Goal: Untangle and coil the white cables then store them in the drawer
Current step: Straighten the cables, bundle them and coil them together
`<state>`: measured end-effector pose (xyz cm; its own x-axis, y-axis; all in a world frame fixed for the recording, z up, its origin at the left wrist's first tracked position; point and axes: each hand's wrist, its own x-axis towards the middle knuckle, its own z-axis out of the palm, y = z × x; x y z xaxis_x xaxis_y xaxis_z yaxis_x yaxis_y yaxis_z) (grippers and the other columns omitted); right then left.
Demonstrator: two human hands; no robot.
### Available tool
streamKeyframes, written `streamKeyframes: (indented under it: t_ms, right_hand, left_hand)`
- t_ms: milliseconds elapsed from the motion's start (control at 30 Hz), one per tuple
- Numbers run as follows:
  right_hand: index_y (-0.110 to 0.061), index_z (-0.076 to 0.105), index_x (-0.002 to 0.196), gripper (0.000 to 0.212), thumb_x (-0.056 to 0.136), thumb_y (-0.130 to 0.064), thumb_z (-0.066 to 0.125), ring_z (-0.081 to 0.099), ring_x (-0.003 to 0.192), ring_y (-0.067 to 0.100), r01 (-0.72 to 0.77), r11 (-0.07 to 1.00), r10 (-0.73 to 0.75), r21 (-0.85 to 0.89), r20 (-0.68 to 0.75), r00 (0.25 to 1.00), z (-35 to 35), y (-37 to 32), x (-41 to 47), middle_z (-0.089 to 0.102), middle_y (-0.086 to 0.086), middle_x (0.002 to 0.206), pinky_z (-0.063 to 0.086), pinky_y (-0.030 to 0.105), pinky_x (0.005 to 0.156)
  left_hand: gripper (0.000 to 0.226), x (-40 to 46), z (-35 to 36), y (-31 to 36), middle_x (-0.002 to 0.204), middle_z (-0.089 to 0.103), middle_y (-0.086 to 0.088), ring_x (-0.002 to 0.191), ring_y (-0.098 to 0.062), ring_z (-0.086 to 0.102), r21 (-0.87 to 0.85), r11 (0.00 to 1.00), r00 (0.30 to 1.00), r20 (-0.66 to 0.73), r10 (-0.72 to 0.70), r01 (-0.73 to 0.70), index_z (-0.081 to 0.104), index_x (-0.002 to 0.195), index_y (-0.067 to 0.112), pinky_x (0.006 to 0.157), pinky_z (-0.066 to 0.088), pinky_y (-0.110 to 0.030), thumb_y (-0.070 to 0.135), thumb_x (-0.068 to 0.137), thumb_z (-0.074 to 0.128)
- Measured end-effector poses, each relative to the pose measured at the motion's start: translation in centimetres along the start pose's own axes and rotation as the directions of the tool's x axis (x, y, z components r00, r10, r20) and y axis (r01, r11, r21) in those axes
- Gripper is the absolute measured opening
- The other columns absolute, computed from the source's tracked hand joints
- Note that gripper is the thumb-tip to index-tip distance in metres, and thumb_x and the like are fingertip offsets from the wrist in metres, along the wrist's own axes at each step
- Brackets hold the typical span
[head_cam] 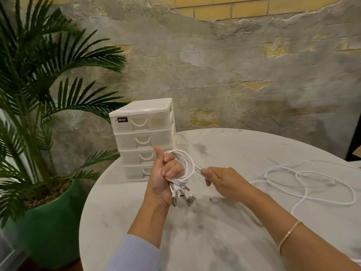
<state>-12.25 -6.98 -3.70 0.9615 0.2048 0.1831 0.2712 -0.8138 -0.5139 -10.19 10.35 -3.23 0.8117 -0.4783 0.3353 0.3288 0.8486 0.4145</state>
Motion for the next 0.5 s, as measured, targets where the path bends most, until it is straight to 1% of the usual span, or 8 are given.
streamKeyframes:
  t_ms: [67,100,167,233,300,367,433,500]
  right_hand:
    - [-0.031,0.049,0.070,0.041,0.099,-0.049,0.026,0.045,0.070,0.009,-0.022,1.000,0.024,-0.020,0.076,0.997,0.1,-0.5,-0.3,0.046,-0.013,0.063,0.034,0.030,0.075]
    - [-0.030,0.052,0.075,0.039,0.099,-0.049,0.027,0.047,0.074,0.013,-0.022,0.999,0.026,-0.038,0.111,0.993,0.2,-0.7,-0.5,0.047,-0.013,0.065,0.036,0.030,0.077]
    - [-0.022,0.054,0.094,0.035,0.098,-0.049,0.032,0.051,0.088,0.021,-0.011,0.995,0.030,-0.099,0.202,0.979,0.2,-1.4,-0.8,0.056,-0.003,0.082,0.038,0.031,0.078]
    - [-0.026,0.051,0.116,0.030,0.097,-0.045,0.038,0.052,0.104,0.025,0.000,0.988,0.046,-0.157,0.291,0.955,0.4,-2.1,-1.2,0.057,0.006,0.109,0.040,0.033,0.083]
    - [-0.032,0.044,0.129,0.034,0.096,-0.041,0.043,0.050,0.112,0.027,0.015,0.975,0.064,-0.221,0.346,0.936,0.2,-2.8,-1.7,0.051,0.007,0.117,0.039,0.031,0.083]
    - [-0.031,0.046,0.124,0.030,0.095,-0.036,0.047,0.053,0.100,0.025,0.048,0.961,0.058,-0.274,0.367,0.928,-0.2,-3.4,-2.1,0.048,0.004,0.102,0.038,0.029,0.076]
    - [-0.028,0.051,0.112,0.020,0.093,-0.029,0.051,0.053,0.070,0.018,0.049,0.970,0.046,-0.238,0.377,0.925,-0.6,-3.6,-2.4,0.041,-0.002,0.083,0.048,0.030,0.062]
    - [-0.026,0.050,0.098,0.008,0.091,-0.022,0.052,0.048,0.053,0.013,0.040,0.974,0.051,-0.224,0.387,0.921,-0.8,-3.7,-2.5,0.038,-0.003,0.077,0.050,0.026,0.048]
  left_hand:
    - [0.039,0.1,0.4,-0.2,0.032,0.042,0.003,0.030,-0.006,0.047,-0.032,0.999,0.989,-0.145,0.032,-0.037,0.053,0.051,0.010,0.037,0.046,-0.016,0.038,0.066,0.076]
    - [0.039,0.2,0.6,-0.3,0.034,0.043,0.004,0.032,-0.004,0.050,-0.001,0.998,0.975,-0.214,0.061,-0.063,0.054,0.050,0.011,0.039,0.049,-0.016,0.042,0.066,0.071]
    - [0.040,0.3,0.9,-0.4,0.038,0.050,0.006,0.039,-0.004,0.059,0.091,0.991,0.945,-0.304,0.120,-0.096,0.061,0.054,0.010,0.040,0.050,-0.015,0.047,0.068,0.057]
    - [0.050,0.3,1.0,-0.4,0.039,0.049,0.008,0.036,-0.002,0.055,0.150,0.984,0.935,-0.326,0.140,-0.095,0.069,0.075,0.005,0.038,0.046,-0.011,0.050,0.075,0.049]
    - [0.056,0.1,1.1,-0.3,0.037,0.039,0.009,0.029,0.000,0.041,0.212,0.974,0.933,-0.329,0.147,-0.079,0.062,0.099,0.001,0.033,0.036,-0.008,0.051,0.085,0.040]
    - [0.058,0.1,1.3,-0.5,0.036,0.032,0.008,0.027,-0.002,0.033,0.298,0.954,0.938,-0.317,0.144,-0.046,0.054,0.109,-0.001,0.032,0.030,-0.009,0.048,0.079,0.044]
    - [0.061,0.1,1.4,-0.9,0.037,0.031,0.008,0.029,-0.002,0.032,0.425,0.905,0.938,-0.312,0.152,-0.005,0.051,0.113,-0.003,0.034,0.030,-0.010,0.042,0.071,0.049]
    - [0.055,0.0,1.5,-1.3,0.040,0.033,0.008,0.032,-0.002,0.035,0.576,0.816,0.936,-0.313,0.162,0.052,0.052,0.108,0.000,0.036,0.031,-0.012,0.041,0.070,0.050]
